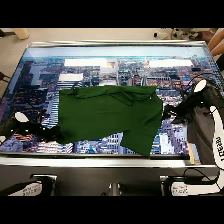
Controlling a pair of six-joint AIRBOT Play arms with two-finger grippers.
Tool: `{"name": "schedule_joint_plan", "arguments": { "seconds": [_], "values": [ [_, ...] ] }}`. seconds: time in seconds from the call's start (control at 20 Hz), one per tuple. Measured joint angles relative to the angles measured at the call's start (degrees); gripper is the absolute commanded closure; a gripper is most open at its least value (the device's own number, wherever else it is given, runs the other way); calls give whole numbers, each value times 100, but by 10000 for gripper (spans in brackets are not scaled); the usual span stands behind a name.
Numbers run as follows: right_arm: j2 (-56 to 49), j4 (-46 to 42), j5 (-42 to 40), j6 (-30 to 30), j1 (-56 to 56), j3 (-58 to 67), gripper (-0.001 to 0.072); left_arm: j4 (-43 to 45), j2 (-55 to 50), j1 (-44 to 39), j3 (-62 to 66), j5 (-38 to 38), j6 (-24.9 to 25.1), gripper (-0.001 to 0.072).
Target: Fold the shirts.
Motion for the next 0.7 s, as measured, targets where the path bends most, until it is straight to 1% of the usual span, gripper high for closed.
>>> {"name": "schedule_joint_plan", "arguments": {
  "seconds": [0.05, 0.1, 0.25, 0.35, 0.45, 0.5, 0.55, 0.7],
  "values": [
    [0, -39, -114, 0, 0, -96, 147, -22, -17, -31, -15, 98, -33, 670],
    [-2, -17, -284, 2, 0, -208, 148, -37, -24, -50, -20, 151, -39, 685],
    [-120, 223, -831, -9, 2, -494, 185, -50, 17, -90, -26, 254, -31, 685],
    [-284, 485, -1086, -44, 0, -586, 190, -9, 109, -105, -26, 361, 13, 685],
    [-463, 807, -1185, -107, 46, -627, 254, 70, 234, -98, -22, 396, 31, 685],
    [-540, 903, -1161, -116, 94, -634, 497, 26, 304, -101, -9, 387, 35, 685],
    [-610, 977, -1231, -142, 155, -647, 692, 4, 363, -105, 15, 348, 44, 685],
    [-625, 942, -1578, -173, 293, -507, 695, -7, 599, -103, 337, 293, 50, 687]
  ]
}}
